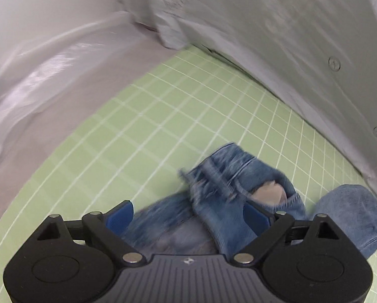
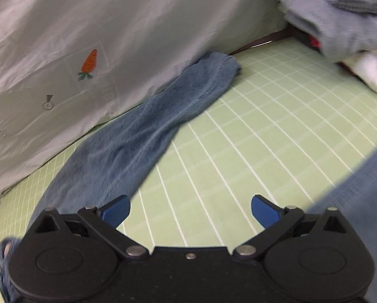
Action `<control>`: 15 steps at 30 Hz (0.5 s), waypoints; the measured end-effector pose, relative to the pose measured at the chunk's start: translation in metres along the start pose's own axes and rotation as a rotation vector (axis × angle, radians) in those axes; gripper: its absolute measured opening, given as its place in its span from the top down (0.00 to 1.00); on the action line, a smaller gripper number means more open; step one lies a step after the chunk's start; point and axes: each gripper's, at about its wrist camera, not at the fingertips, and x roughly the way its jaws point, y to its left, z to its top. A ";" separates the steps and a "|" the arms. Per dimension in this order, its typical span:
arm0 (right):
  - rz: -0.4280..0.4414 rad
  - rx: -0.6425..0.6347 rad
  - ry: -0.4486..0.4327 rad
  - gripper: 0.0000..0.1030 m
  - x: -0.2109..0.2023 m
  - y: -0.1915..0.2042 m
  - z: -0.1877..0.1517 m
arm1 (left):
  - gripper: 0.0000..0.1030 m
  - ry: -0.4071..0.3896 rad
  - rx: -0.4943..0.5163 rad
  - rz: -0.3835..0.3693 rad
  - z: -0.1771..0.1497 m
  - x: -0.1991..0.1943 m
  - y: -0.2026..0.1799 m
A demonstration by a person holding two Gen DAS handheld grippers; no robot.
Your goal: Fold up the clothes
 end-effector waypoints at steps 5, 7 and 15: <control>-0.026 -0.006 0.011 0.01 0.067 0.015 0.048 | 0.09 0.044 0.050 0.021 0.021 0.040 -0.019; -0.004 0.051 0.016 0.07 0.093 0.015 0.066 | 0.09 0.058 0.063 0.021 0.029 0.054 -0.026; -0.073 0.030 0.014 0.37 0.151 0.030 0.098 | 0.17 0.116 0.025 -0.034 0.039 0.081 -0.038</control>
